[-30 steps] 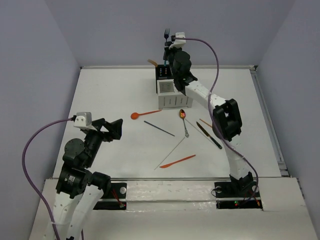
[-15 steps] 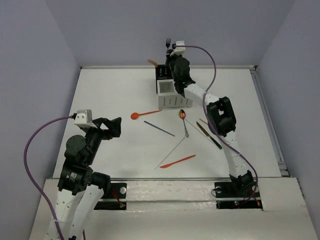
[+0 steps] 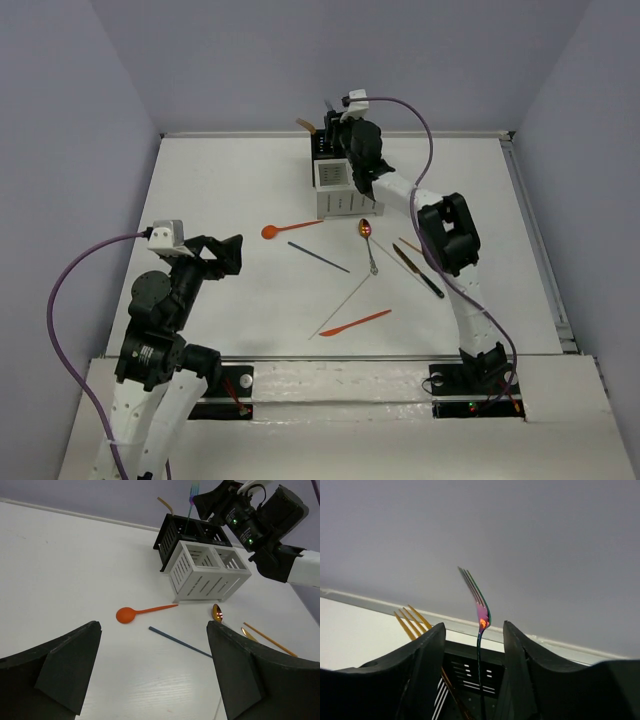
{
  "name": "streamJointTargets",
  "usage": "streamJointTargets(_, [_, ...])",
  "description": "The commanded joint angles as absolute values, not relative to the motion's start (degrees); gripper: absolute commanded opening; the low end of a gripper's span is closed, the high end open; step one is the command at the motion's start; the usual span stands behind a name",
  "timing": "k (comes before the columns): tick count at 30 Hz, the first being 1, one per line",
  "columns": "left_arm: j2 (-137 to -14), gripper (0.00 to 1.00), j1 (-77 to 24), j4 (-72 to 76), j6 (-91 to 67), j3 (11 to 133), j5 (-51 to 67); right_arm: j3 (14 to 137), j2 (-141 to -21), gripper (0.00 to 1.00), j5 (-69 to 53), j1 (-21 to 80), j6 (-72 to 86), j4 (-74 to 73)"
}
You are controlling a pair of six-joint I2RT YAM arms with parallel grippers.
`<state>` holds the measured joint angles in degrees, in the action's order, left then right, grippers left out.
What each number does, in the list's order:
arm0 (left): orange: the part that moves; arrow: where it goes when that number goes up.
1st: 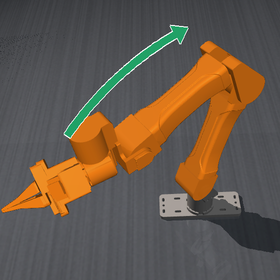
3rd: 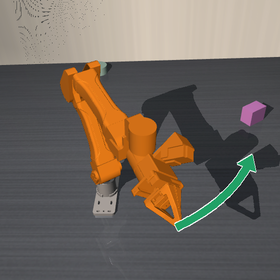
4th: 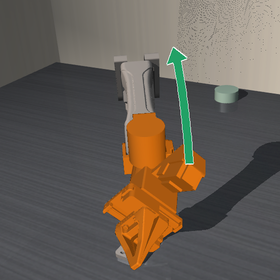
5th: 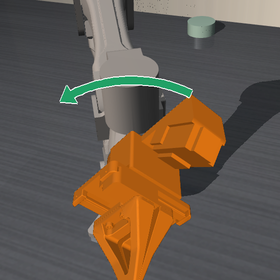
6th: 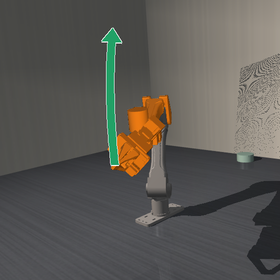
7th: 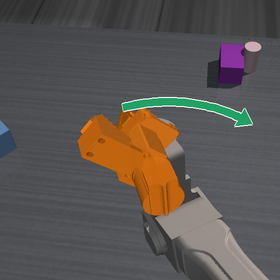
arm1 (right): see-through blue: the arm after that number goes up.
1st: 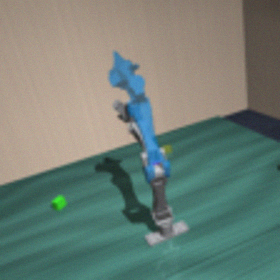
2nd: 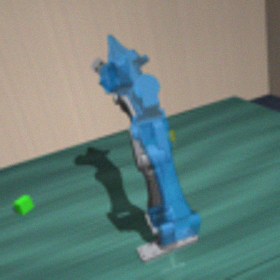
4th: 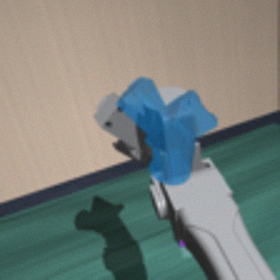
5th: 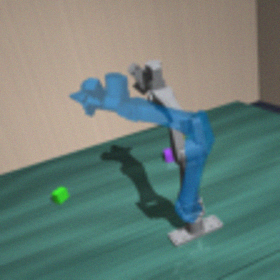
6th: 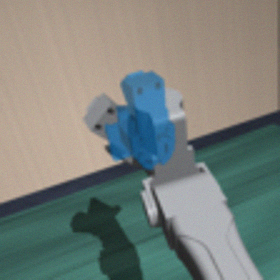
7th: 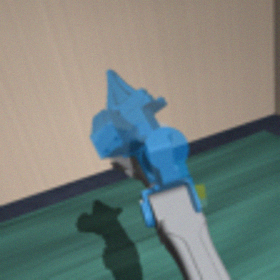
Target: Sort the eating utensils into containers
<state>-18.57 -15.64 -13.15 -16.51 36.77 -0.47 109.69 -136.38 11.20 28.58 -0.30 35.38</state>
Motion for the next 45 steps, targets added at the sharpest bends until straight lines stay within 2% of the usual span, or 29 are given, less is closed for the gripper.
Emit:
streamJointTargets(1, [-17.84, 0.99, -15.29, -10.55, -15.29, 38.58, -0.26, 113.63, -129.21, 0.59, 7.39, 29.00, -0.35, 30.79])
streamJointTargets(5, [-16.79, 0.99, -15.29, -10.46, -15.21, 38.50, -0.35, 112.52, -121.92, 0.60, 6.86, 29.00, 2.81, 21.72])
streamJointTargets(7, [-16.44, 0.99, -15.29, -10.46, -15.29, 38.50, -0.35, 103.34, -116.83, 0.57, 6.59, 29.00, 4.56, 21.01])
streamJointTargets(8, [-16.26, 0.99, -15.29, -10.46, -15.38, 38.50, -0.35, 99.88, -111.24, 0.54, 6.77, 29.00, 7.01, 20.40])
streamJointTargets(9, [-16.00, 0.99, -15.29, -10.28, -15.38, 38.41, 1.48, 96.45, -108.48, 0.42, 6.59, 29.00, 8.51, 18.48])
streamJointTargets(11, [-15.73, 0.99, -15.29, -10.28, -15.56, 38.41, 1.76, 86.17, -103.21, 0.33, 5.11, 29.00, 10.71, 15.83])
streamJointTargets(12, [-15.47, 0.99, -15.29, -10.11, -15.47, 38.32, 2.02, 82.30, -98.31, 0.23, 5.01, 29.00, 13.42, 14.52])
streamJointTargets(13, [-15.47, 0.99, -15.29, -10.11, -15.56, 38.32, 2.02, 78.44, -96.00, 0.18, 4.49, 29.00, 14.58, 13.98])
streamJointTargets(14, [-15.38, 0.99, -15.29, -10.02, -15.64, 38.32, 2.20, 71.70, -92.06, 0.15, 4.31, 29.00, 16.24, 13.37])
streamJointTargets(18, [-15.21, 0.99, -15.29, -9.85, -16.00, 38.14, 2.81, 61.99, -85.89, 0.12, 4.83, 29.00, 18.54, 3.91])
streamJointTargets(22, [-15.12, 0.99, -15.29, -9.85, -16.26, 37.97, 2.81, 56.01, -82.36, 0.12, 5.97, 29.00, 18.63, -0.26])
streamJointTargets(27, [-15.91, 0.99, -15.29, -10.02, -16.35, 37.88, 2.46, 54.76, -83.84, 0.14, 6.69, 29.00, 18.19, -4.92])
streamJointTargets(29, [-16.08, 0.99, -15.29, -10.02, -16.35, 37.88, 2.37, 54.76, -85.33, 0.20, 5.81, 29.53, 18.28, -5.97])
streamJointTargets(32, [-16.61, 0.99, -15.29, -10.11, -16.52, 37.88, 2.02, 54.84, -87.53, 0.34, 2.83, 29.53, 17.93, -7.64])
streamJointTargets(34, [-16.87, 0.99, -15.29, -10.02, -16.52, 37.71, 1.93, 55.72, -89.03, 0.38, 2.29, 30.23, 17.75, -8.69])
streamJointTargets(45, [-18.90, 0.99, -15.29, -9.40, -16.26, 37.71, 4.04, 59.24, -97.20, 0.36, 5.44, 32.87, 18.72, -11.60])
